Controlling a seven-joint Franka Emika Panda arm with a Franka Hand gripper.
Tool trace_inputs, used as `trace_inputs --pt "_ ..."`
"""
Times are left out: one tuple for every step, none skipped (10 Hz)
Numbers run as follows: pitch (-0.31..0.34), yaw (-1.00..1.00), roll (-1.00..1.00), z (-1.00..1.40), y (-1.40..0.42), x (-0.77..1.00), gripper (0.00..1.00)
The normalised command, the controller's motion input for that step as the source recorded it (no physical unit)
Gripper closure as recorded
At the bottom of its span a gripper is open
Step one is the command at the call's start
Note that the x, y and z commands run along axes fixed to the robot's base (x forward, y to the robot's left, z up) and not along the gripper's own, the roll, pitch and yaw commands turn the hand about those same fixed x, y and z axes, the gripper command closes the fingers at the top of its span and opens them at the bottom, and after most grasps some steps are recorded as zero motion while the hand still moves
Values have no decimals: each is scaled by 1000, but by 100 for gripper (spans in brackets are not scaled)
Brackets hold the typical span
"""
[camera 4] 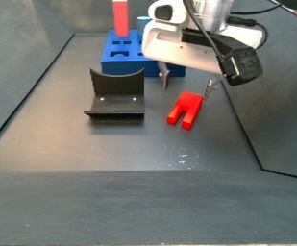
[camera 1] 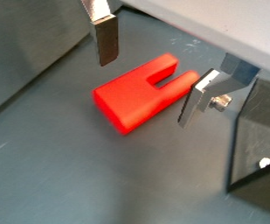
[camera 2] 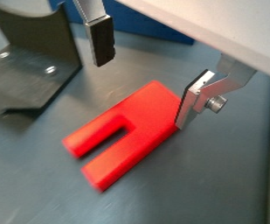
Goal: Pick up the square-circle object. Move up. Place the square-circle object on the fixture. Regrasp the square-circle object. Move to above the board. Insert the square-circle object.
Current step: Pick up the square-circle object.
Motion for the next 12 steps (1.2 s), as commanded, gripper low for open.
trace_inputs --pt "0 0 -10 -26 0 0 0" --pt "-23 0 0 -423 -29 -3 0" --pt "-54 0 3 -631 -140 -160 0" --pt "-86 0 -16 -451 0 0 0" --pt "-4 0 -17 -83 0 0 0" --pt "-31 0 -27 -109 0 -43 0" --pt "-33 0 0 -163 -14 -109 0" --pt "-10 0 0 -34 -20 -180 0" --pt "-3 0 0 0 0 -146 0" --pt "20 0 39 -46 0 0 0" --pt "46 0 100 -69 -86 0 0" --pt "0 0 16 0 -3 0 0"
